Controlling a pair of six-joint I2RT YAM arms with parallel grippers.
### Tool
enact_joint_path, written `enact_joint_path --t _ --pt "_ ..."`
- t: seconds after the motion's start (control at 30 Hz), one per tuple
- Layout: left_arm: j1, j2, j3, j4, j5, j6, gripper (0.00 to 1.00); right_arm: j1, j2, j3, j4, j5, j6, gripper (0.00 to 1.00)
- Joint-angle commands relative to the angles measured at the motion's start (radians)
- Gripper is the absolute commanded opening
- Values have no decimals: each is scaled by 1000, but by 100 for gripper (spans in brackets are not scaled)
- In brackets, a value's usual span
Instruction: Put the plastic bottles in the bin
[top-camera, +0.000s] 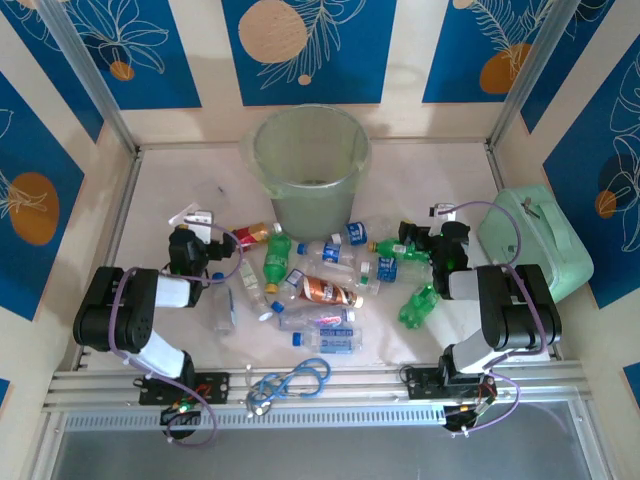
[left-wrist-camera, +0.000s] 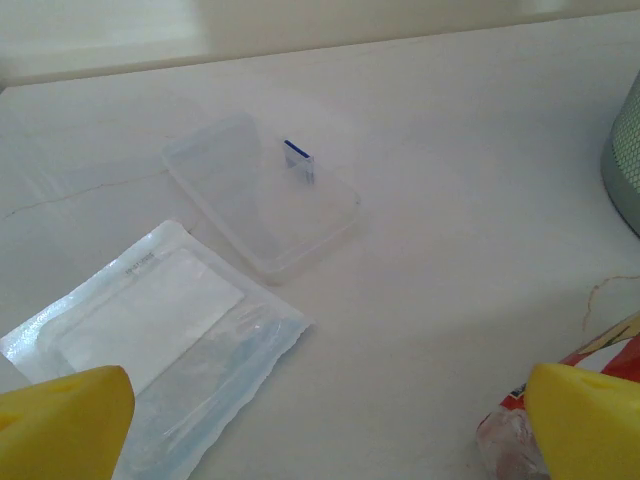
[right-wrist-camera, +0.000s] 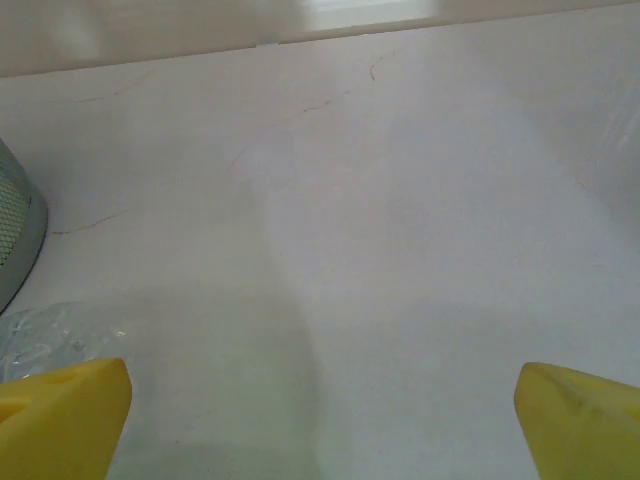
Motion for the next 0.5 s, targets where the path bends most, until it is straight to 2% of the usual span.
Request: enact_joint_path --t 0.0,0.47 --pt "3 3 7 16 17 18 100 0 -3 13 8 -8 -8 99" --pt "3 6 13 4 17 18 100 -9 -4 15 5 -26 -4 99"
